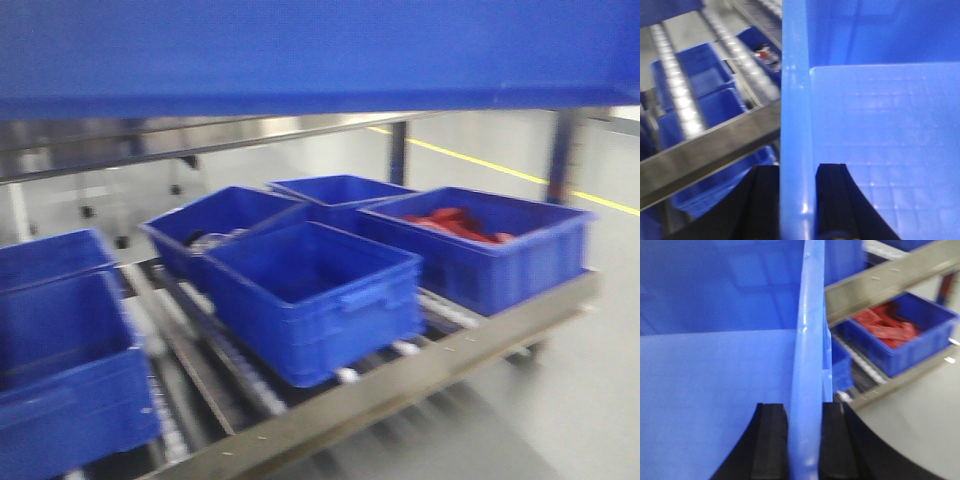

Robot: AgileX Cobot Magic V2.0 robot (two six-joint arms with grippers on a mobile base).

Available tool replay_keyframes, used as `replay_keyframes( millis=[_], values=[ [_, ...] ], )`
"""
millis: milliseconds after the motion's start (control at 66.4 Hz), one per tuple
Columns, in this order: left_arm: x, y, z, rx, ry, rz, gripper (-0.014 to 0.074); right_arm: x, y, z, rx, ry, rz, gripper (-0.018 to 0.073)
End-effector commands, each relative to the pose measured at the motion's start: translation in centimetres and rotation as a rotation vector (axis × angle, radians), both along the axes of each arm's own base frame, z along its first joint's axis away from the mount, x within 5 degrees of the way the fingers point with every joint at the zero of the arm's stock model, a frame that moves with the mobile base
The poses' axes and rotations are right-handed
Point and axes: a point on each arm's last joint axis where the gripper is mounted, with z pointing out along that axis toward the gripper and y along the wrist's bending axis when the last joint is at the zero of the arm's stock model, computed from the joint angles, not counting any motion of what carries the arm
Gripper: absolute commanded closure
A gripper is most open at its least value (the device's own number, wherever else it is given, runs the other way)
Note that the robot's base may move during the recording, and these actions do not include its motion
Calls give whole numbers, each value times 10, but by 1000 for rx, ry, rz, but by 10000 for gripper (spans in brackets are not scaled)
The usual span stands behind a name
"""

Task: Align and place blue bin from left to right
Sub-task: 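Approach the second rack of blue bins with the held bin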

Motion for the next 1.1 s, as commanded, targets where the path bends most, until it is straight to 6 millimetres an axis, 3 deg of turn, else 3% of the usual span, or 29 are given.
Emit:
replay_keyframes(
  millis=[0,1085],
  values=[
    [0,-3,11,-16,-94,-50,707,-4,5,15,77,-100,79,629],
    [0,-3,11,-16,-94,-50,707,-4,5,15,77,-100,79,629]
  ],
)
